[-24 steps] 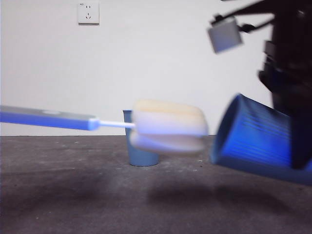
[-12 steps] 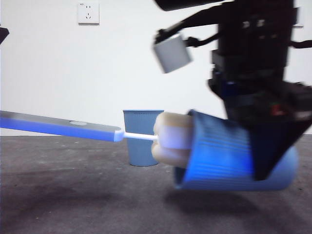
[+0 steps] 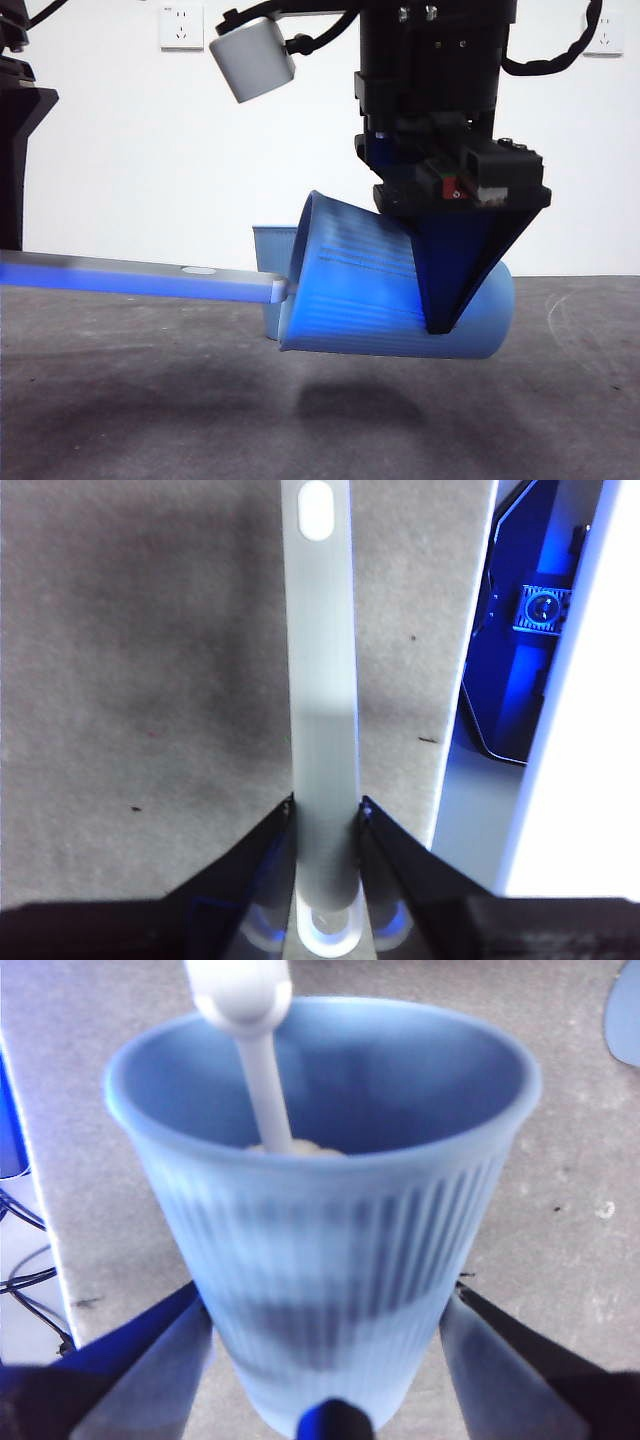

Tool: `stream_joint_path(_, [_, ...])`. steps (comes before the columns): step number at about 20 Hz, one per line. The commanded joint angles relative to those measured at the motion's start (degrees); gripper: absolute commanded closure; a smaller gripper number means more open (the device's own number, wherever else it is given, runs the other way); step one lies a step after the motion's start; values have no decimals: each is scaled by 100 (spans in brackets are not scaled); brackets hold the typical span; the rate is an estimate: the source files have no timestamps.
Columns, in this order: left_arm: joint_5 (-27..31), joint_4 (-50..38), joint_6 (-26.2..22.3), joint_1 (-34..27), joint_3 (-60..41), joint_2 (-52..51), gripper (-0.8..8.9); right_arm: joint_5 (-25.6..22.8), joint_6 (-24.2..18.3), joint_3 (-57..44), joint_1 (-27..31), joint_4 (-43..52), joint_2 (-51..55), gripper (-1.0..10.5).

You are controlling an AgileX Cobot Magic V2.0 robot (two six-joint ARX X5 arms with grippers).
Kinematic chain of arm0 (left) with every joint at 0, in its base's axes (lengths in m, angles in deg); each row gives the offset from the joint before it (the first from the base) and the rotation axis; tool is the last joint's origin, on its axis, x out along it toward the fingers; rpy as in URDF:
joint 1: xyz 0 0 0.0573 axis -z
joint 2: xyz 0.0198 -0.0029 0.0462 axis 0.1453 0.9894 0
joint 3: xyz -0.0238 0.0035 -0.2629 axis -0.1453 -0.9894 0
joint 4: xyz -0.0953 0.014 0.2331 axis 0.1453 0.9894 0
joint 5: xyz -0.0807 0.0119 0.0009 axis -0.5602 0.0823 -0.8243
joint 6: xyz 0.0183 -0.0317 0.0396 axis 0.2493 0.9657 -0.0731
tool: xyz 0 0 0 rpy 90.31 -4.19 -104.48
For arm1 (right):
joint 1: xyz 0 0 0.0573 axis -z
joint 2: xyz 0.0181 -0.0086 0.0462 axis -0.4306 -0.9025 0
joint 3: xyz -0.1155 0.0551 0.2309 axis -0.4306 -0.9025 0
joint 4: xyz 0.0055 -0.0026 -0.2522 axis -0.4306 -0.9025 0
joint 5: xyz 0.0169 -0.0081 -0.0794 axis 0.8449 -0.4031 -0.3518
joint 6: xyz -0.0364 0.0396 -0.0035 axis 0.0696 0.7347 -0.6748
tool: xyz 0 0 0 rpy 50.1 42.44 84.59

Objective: Pick up the cup brush,pick up the cup,insert the brush into the cup,clean the cup,put the cup brush back,put the cup back to the fixed position on the table

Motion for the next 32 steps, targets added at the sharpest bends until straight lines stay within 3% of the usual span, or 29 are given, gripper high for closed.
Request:
stream_joint_path(1, [111, 125, 98, 20, 39, -55, 822, 26, 24, 44, -31, -11, -35, 964])
stream_joint_path(16, [247, 1904, 267, -2, 39, -1344, 822, -164, 22, 44, -31, -249, -33, 964])
stream_joint_path(26, [326, 1338, 210, 0, 39, -1235, 822, -162, 85, 44, -33, -138, -33, 964])
stream_joint_path(32, [55, 813, 68, 2, 39, -822, 822, -114, 83, 44, -107, 22, -33, 964])
